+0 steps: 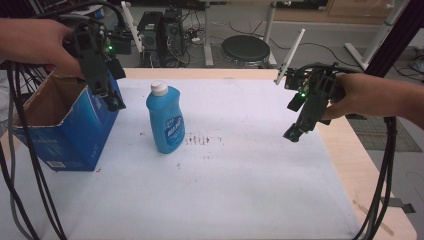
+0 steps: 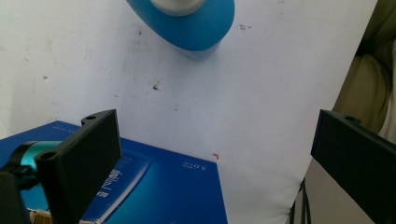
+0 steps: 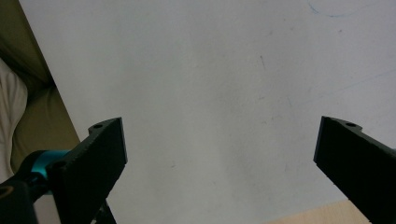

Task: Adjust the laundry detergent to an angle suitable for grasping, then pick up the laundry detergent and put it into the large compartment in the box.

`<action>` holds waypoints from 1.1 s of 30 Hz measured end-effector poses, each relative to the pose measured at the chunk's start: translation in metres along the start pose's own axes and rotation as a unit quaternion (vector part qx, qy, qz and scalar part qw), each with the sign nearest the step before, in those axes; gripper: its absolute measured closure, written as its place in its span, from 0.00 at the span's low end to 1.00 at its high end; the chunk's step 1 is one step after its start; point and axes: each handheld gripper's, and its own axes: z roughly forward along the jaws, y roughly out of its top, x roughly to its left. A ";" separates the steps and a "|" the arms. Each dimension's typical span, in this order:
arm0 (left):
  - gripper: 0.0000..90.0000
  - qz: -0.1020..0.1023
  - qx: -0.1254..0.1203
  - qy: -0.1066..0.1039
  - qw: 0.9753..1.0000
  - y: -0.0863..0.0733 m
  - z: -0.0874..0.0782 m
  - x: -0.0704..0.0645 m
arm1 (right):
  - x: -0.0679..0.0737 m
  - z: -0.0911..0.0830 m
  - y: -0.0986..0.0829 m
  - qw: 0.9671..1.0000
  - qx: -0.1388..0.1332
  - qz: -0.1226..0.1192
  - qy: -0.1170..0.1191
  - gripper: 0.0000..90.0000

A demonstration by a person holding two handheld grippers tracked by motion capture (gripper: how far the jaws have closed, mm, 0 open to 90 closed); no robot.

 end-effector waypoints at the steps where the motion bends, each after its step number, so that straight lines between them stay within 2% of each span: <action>1: 0.02 0.001 -0.001 0.001 1.000 0.000 0.000 0.001 | 0.000 -0.001 0.001 1.000 0.002 0.002 -0.001 0.02; 22: 0.02 -0.006 -0.009 0.007 1.000 -0.004 -0.004 -0.003 | 0.005 -0.006 0.002 1.000 -0.004 -0.002 -0.005 0.02; 28: 0.02 -0.005 -0.007 0.007 1.000 -0.001 -0.003 -0.005 | 0.007 -0.006 0.001 1.000 -0.006 -0.005 -0.007 0.02; 33: 0.02 -0.012 -0.002 0.007 1.000 -0.001 -0.004 -0.007 | 0.008 -0.007 0.001 1.000 -0.006 -0.005 -0.009 0.02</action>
